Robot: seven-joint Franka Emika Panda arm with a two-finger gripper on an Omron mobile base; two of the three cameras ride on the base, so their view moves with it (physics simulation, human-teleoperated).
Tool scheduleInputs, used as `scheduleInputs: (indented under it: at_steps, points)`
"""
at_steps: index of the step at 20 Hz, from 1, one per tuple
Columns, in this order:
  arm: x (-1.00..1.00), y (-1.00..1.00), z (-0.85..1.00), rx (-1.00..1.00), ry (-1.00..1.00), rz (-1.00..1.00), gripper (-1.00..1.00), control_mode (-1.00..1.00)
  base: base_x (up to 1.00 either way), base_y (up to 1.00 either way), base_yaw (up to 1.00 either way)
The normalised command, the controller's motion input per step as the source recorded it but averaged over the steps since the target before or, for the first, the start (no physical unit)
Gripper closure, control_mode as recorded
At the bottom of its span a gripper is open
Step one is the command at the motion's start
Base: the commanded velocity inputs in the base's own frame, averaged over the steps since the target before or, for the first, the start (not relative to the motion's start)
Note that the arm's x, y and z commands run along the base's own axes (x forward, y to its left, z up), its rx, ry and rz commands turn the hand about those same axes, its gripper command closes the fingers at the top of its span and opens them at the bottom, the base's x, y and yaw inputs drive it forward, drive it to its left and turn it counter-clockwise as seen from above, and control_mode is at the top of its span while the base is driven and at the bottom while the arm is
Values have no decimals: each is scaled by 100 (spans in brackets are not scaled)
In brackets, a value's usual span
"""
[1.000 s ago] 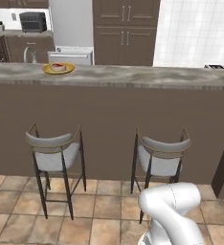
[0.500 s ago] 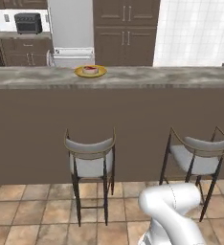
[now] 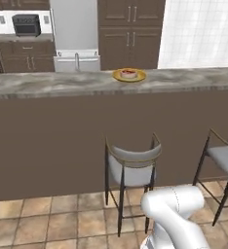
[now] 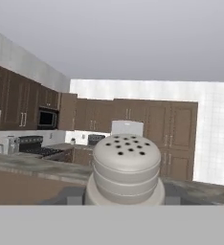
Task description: Retrieve the shaker from the cabinet and place it next the steak on a plate on the dining table.
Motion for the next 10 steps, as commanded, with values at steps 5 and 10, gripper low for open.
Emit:
scheduleInputs:
  at_steps: [5, 10]
  points:
    - [0, 0, 0, 0, 0, 0, 100, 100, 83, 100, -23]
    - [0, 0, 0, 0, 0, 0, 100, 100, 83, 98, -22]
